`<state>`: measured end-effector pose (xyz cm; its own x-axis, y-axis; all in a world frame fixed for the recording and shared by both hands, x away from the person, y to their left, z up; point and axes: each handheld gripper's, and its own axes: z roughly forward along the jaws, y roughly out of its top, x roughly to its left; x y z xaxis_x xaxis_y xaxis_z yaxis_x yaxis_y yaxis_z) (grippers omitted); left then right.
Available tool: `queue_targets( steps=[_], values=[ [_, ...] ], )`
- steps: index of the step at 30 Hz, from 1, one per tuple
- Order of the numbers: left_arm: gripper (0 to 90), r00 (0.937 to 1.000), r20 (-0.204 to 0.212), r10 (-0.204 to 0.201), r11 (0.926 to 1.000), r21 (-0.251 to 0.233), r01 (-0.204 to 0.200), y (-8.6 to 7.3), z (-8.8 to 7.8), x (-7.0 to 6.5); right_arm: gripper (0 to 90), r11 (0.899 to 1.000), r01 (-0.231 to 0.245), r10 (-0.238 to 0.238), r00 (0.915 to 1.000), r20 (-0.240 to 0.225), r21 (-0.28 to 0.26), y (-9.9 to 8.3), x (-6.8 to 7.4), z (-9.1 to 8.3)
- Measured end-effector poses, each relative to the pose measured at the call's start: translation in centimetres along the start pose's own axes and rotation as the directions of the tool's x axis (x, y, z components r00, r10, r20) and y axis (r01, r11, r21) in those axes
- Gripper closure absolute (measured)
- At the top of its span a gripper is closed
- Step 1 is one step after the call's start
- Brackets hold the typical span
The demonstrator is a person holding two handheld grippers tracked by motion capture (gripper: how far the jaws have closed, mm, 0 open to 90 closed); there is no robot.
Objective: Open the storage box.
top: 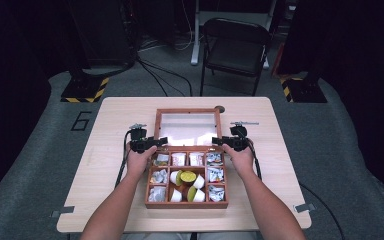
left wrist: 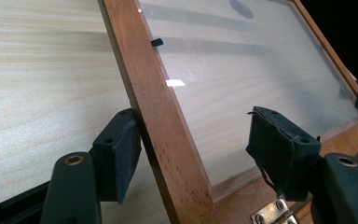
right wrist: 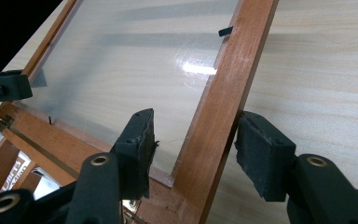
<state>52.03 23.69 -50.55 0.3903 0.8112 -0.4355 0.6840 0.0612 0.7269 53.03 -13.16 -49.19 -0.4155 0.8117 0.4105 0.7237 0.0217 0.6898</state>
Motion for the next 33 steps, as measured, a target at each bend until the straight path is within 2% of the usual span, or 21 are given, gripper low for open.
queue_targets(
  steps=[10,20,22,24,33],
  values=[
    [34.5,0.9998,0.004,-0.017,0.9998,0.012,0.017,-0.05,0.1,0.2,46.9,0.999,-0.036,0.036,0.9993,-0.013,0.013,-0.06,-0.24,0.11],
    [34.1,0.9999,-0.002,-0.017,0.9995,0.026,0.017,0.05,0.15,0.23,46.9,0.999,-0.037,0.037,0.9992,-0.017,0.014,-0.09,-0.42,0.19],
    [33.9,0.9995,-0.008,-0.032,0.999,0.03,0.032,0.15,0.22,0.1,47.0,0.999,-0.052,0.052,0.9984,-0.022,0.017,-0.11,-0.43,0.23],
    [33.6,0.9997,-0.01,-0.024,0.9986,0.046,0.024,0.24,0.18,0.16,47.0,0.998,-0.061,0.062,0.9979,-0.022,0.019,-0.13,-0.47,0.26],
    [33.5,0.9991,-0.007,-0.043,0.9977,0.051,0.043,0.17,0.32,0.32,47.1,0.996,-0.09,0.091,0.9954,-0.031,0.029,-0.19,-0.73,0.4]
  ],
)
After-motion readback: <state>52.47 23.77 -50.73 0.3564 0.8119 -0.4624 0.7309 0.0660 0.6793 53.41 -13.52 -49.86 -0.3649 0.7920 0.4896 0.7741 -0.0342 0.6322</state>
